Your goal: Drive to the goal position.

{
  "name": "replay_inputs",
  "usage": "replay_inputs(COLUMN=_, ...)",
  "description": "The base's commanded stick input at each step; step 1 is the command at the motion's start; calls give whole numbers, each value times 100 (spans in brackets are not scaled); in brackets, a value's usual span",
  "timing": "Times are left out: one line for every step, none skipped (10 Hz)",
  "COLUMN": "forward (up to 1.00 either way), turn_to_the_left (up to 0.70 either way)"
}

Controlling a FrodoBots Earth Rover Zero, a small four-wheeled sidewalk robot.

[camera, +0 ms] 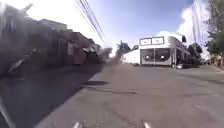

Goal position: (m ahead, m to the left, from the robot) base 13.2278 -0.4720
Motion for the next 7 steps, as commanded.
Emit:
replay_inputs(forward=70, turn_to_the_left=0)
replay_inputs(forward=70, turn_to_the_left=0)
replay_inputs(forward=70, turn_to_the_left=0)
replay_inputs(forward=70, turn_to_the_left=0)
replay_inputs(forward=70, turn_to_the_left=0)
replay_inputs(forward=70, turn_to_the_left=0)
replay_inputs(forward=70, turn_to_the_left=0)
